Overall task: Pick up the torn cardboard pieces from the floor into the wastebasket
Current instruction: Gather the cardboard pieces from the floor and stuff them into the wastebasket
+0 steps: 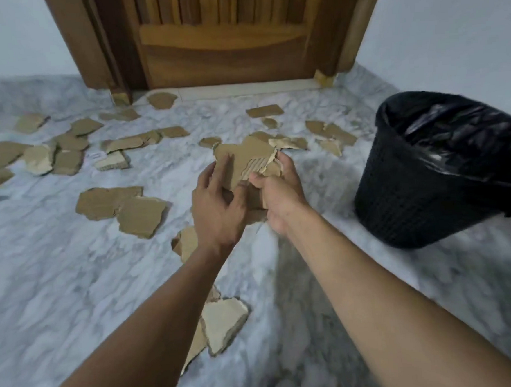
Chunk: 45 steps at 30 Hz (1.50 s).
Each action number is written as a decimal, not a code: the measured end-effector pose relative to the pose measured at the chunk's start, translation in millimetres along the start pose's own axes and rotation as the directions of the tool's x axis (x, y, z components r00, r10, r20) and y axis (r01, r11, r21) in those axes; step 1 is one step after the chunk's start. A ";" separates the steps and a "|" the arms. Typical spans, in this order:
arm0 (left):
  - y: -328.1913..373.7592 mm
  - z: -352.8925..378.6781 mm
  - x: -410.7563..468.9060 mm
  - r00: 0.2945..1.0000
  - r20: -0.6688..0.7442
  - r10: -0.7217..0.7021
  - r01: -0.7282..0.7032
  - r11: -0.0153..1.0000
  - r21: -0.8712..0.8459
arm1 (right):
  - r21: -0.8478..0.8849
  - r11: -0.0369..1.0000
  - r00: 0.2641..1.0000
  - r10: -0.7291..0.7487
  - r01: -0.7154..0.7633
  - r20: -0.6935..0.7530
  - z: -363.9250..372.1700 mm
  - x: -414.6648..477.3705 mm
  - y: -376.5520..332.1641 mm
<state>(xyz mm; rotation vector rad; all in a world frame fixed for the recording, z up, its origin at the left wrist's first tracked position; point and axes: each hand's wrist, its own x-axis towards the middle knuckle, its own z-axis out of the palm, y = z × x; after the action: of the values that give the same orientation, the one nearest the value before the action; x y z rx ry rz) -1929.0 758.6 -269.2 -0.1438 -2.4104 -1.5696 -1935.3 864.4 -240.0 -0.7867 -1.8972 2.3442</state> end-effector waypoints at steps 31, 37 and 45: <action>173.1 155.3 45.8 0.892 0.369 0.260 -0.311 0.947 0.085 | -0.730 0.675 0.833 -0.461 0.105 -0.306 -253.2 5.6 -204.1; 31.5 59.4 -10.1 0.926 0.368 0.086 -0.231 0.899 0.371 | -0.898 0.405 0.832 -0.548 0.172 -0.088 -154.5 12.1 -130.6; -94.7 -43.2 -141.6 0.807 0.510 -0.298 -0.240 0.623 0.745 | -0.913 0.336 0.972 -0.110 0.233 0.207 -60.1 4.7 45.9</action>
<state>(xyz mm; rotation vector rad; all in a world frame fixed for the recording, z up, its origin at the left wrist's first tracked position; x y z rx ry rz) -1806.9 688.6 -374.6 -0.4780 -3.3667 -0.2882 -1902.4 908.7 -291.9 -0.3605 -3.1603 0.9344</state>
